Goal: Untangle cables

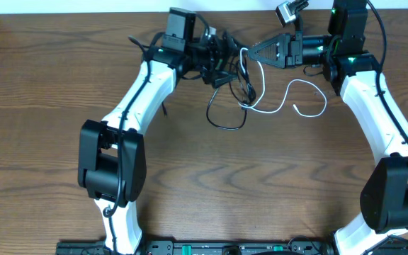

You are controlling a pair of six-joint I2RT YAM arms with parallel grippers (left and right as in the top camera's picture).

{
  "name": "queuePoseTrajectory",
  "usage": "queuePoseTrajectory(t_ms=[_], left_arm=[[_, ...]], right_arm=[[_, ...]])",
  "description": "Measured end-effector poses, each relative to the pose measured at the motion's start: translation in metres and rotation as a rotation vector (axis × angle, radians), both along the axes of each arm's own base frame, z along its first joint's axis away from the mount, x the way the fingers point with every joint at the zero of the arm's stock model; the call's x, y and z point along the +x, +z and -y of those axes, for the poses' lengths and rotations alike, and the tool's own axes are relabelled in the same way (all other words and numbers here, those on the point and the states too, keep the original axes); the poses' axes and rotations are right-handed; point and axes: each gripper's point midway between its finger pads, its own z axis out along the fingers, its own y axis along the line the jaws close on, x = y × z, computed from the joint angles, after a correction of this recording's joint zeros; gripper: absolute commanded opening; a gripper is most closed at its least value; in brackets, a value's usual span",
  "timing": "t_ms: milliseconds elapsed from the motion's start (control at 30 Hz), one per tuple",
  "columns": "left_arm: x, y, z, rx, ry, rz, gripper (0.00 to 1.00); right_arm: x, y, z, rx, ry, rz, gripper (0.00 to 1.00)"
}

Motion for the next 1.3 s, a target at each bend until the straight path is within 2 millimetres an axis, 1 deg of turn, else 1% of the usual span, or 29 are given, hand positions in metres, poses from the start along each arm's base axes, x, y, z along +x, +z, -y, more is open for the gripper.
queuePoseTrajectory(t_ms=[100, 200, 267, 300, 333, 400, 500, 667, 800, 900, 933, 1000, 1067, 1133, 1200, 1300], left_arm=[[-0.003, -0.001, 0.006, 0.006, -0.008, 0.003, 0.33], [-0.002, -0.002, 0.006, 0.015, 0.001, 0.005, 0.19], [-0.001, -0.003, 0.005, 0.02, 0.005, 0.007, 0.19], [0.0, -0.003, 0.004, 0.023, 0.008, 0.01, 0.15], [0.001, -0.004, 0.003, 0.028, 0.014, 0.009, 0.14], [0.002, -0.007, 0.001, 0.046, 0.025, 0.007, 0.09], [0.0, -0.018, -0.005, 0.093, 0.044, -0.018, 0.09], [0.001, -0.039, -0.026, 0.207, 0.103, -0.058, 0.08], [0.008, -0.049, -0.048, 0.27, 0.141, -0.053, 0.08], [0.011, -0.053, -0.061, 0.298, 0.152, -0.044, 0.08], [0.012, -0.053, -0.064, 0.304, 0.15, -0.037, 0.08], [0.012, -0.053, -0.067, 0.308, 0.13, -0.011, 0.08], [0.011, -0.051, -0.066, 0.301, 0.089, 0.028, 0.07], [0.008, -0.047, -0.064, 0.278, 0.034, 0.073, 0.07], [0.004, -0.042, -0.062, 0.242, -0.022, 0.109, 0.07], [-0.002, -0.034, -0.068, 0.182, -0.084, 0.144, 0.07]], right_arm=[[0.0, 0.0, 0.0, 0.0, 0.0, 0.0, 0.01], [0.0, 0.0, 0.0, 0.0, 0.001, 0.0, 0.01], [-0.001, 0.0, 0.0, 0.001, 0.003, 0.0, 0.01], [-0.001, 0.0, 0.0, 0.002, 0.005, -0.001, 0.01], [-0.001, 0.001, 0.0, 0.004, 0.008, -0.002, 0.01], [-0.002, 0.003, 0.0, 0.008, 0.013, 0.008, 0.01], [-0.002, 0.012, 0.0, 0.024, 0.029, 0.057, 0.01], [-0.007, 0.04, 0.001, 0.053, 0.066, 0.186, 0.01], [-0.02, 0.075, 0.005, 0.068, 0.076, 0.321, 0.01], [-0.036, 0.103, 0.013, 0.071, 0.068, 0.404, 0.01], [-0.04, 0.111, 0.017, 0.07, 0.059, 0.422, 0.01], [-0.044, 0.119, 0.023, 0.068, 0.044, 0.422, 0.01], [-0.043, 0.12, 0.026, 0.066, 0.035, 0.404, 0.01], [-0.038, 0.115, 0.026, 0.065, 0.034, 0.38, 0.03], [-0.032, 0.107, 0.025, 0.065, 0.036, 0.349, 0.06], [-0.02, 0.088, 0.024, 0.063, 0.034, 0.292, 0.08]])
